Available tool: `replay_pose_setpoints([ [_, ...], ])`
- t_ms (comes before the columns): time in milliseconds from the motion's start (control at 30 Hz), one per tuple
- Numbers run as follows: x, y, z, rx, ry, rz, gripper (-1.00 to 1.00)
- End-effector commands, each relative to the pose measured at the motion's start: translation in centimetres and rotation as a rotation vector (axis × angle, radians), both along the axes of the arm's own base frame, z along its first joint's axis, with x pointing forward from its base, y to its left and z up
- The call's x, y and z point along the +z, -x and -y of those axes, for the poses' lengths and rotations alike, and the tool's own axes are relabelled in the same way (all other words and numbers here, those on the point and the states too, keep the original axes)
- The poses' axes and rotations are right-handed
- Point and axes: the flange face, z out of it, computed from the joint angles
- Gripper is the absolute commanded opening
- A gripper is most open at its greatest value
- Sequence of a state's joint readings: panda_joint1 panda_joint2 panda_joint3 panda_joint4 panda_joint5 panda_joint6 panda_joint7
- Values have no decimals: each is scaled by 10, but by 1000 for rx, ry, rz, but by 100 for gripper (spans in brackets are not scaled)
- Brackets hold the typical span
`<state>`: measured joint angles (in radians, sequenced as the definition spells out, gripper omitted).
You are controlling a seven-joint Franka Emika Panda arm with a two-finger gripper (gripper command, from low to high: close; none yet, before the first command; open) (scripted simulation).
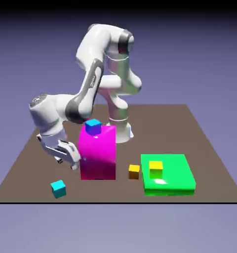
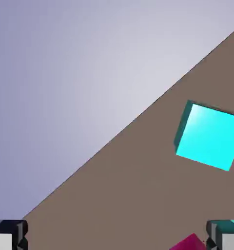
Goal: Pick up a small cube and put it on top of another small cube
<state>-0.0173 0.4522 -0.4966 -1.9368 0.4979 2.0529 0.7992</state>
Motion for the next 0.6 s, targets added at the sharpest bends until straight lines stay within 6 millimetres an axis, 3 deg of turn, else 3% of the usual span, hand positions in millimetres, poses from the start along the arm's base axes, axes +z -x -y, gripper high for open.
replay_pose_setpoints([
  [0,-7,-1,8,-19,-14,-25,0],
  [267,-63,-5,58,-137,-111,-214,0],
  [433,-88,-7,74,-170,-150,-299,0],
  [533,-150,8,51,-170,-150,-299,0],
  [567,-150,8,51,-170,-150,-299,-100],
])
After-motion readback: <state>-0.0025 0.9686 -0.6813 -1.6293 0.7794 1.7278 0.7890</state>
